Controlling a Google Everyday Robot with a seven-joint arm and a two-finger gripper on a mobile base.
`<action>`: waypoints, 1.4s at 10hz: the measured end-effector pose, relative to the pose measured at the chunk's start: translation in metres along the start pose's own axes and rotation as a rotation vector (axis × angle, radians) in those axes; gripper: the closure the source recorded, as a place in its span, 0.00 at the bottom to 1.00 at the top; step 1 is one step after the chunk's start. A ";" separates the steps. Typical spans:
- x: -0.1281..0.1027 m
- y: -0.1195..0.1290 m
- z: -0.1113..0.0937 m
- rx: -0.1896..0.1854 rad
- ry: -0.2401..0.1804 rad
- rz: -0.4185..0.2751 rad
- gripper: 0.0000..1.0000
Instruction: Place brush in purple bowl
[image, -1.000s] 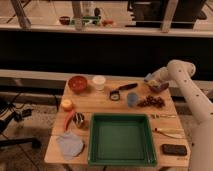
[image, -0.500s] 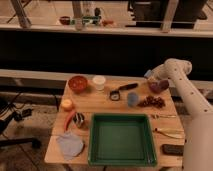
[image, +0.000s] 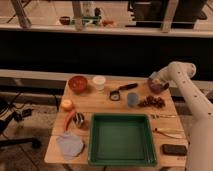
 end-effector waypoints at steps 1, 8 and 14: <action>0.001 -0.001 0.002 0.002 0.002 0.002 1.00; 0.006 -0.010 0.008 0.017 0.013 0.010 0.96; 0.005 -0.010 0.009 0.017 0.014 0.008 0.37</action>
